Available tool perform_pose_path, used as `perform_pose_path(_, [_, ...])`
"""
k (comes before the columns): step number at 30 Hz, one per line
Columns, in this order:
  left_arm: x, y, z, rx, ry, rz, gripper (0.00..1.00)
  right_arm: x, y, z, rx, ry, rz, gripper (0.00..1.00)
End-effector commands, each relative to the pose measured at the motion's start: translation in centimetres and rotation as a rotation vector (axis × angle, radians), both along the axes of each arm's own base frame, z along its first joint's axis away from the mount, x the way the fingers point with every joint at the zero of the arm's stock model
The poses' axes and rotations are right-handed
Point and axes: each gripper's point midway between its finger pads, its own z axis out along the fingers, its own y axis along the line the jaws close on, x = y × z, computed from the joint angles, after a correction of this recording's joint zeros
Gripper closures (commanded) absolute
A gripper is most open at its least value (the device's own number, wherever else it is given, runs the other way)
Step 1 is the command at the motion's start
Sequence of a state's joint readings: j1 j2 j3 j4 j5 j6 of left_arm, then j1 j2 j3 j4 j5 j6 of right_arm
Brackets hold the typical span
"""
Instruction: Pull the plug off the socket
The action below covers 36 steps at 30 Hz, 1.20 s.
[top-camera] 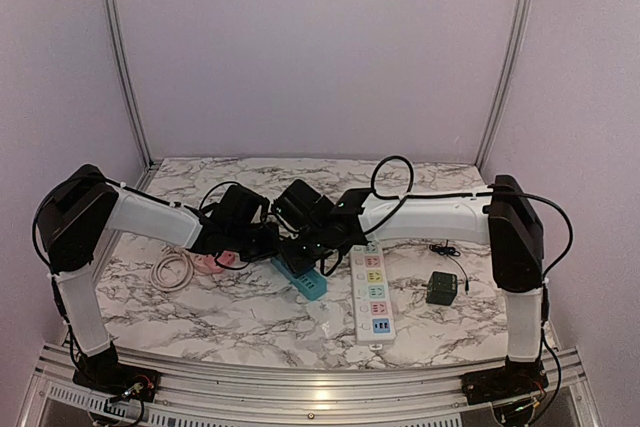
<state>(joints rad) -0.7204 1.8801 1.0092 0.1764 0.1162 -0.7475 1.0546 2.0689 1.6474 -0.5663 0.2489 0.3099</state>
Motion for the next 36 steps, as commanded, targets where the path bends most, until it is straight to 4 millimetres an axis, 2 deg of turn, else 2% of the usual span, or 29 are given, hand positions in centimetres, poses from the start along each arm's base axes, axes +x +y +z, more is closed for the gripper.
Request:
perform_pose_path(1, [-5.1, 5.1, -8.3, 0.276, 0.235, 0.004, 1.00, 2.5, 1.4, 6.1, 0.128, -0.133, -0.044, 0.84])
perform_pose_path(12, [-5.7, 5.5, -9.2, 0.311, 0.249, 0.007, 1.00, 3.6, -0.1, 7.1, 0.163, -0.136, -0.083, 0.85])
perform_pose_path(24, [-6.0, 5.8, -9.4, 0.317, 0.253, 0.008, 1.00, 4.7, -3.1, 6.1, 0.158, -0.110, -0.150, 0.85])
perform_pose_path(36, [-5.9, 5.5, -9.5, 0.311, 0.254, 0.000, 1.00, 4.1, -2.3, 6.6, 0.195, -0.096, -0.125, 0.86])
